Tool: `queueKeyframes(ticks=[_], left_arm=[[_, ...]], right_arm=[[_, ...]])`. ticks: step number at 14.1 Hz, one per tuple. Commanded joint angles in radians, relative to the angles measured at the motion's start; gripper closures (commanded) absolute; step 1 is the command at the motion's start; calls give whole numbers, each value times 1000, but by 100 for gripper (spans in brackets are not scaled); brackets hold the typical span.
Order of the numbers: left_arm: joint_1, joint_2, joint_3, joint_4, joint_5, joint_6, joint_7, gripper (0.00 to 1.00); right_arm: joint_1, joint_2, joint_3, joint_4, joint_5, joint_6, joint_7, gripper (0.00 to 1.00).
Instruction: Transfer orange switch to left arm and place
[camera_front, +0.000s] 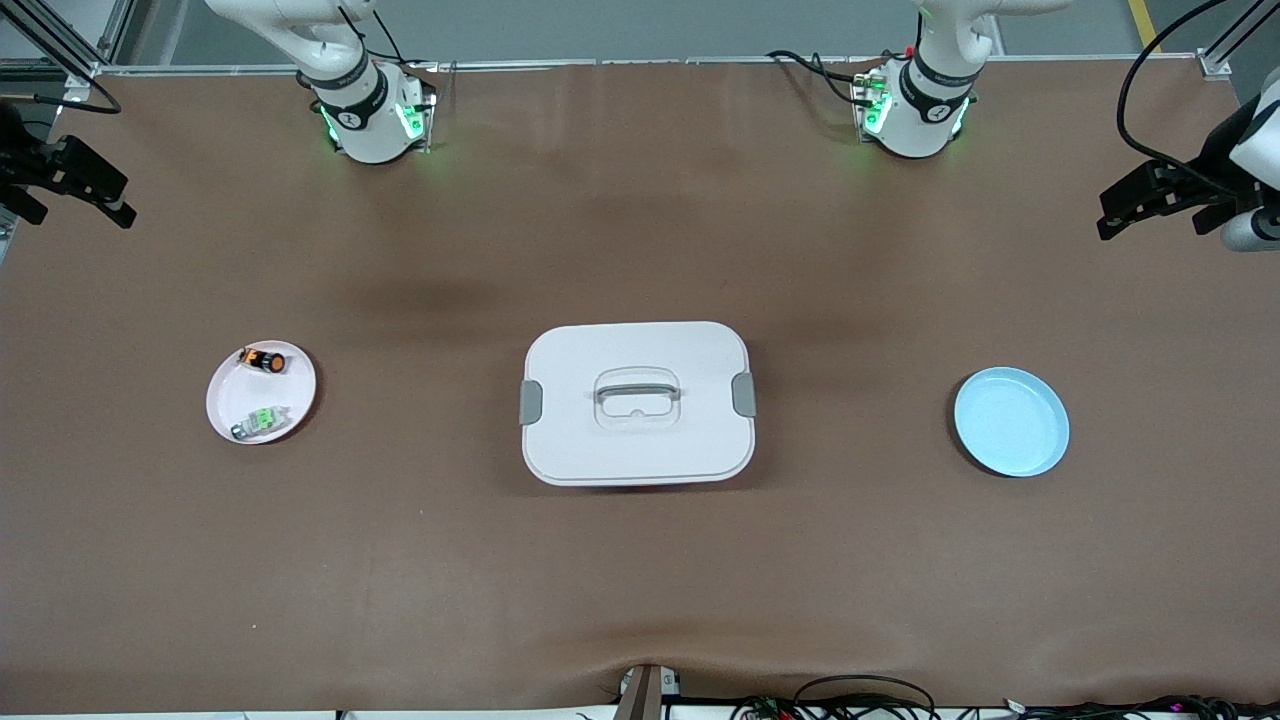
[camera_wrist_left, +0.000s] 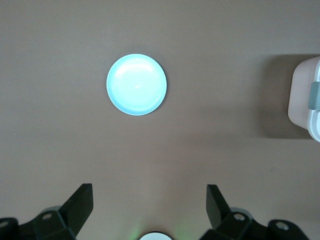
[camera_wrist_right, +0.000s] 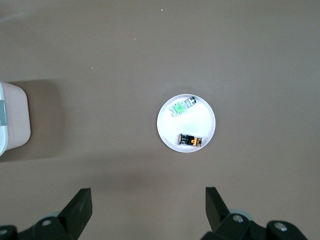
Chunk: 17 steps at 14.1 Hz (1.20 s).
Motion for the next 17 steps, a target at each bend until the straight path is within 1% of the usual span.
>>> queueKeyframes(ticks=[1,8,11,14,17], left_arm=[[1,3,-3,20,22,-11,20,0],[4,19,2,36,22,-11,20,0],[4,17,2,27,20,-22,24,0],[4,16,2,24,25,-33,23,0],[1,22,0,24,41,-19,23,0]], right_arm=[[-6,11,4,32,4,-14,-8,0],[-8,13,4,30,4,-17,-8,0],[-15,28,1,27,4,-52,-14,0],[-61,60,1,10,13,-121,-68,0],[-77,70,1,-20,12,-106,-74,0]])
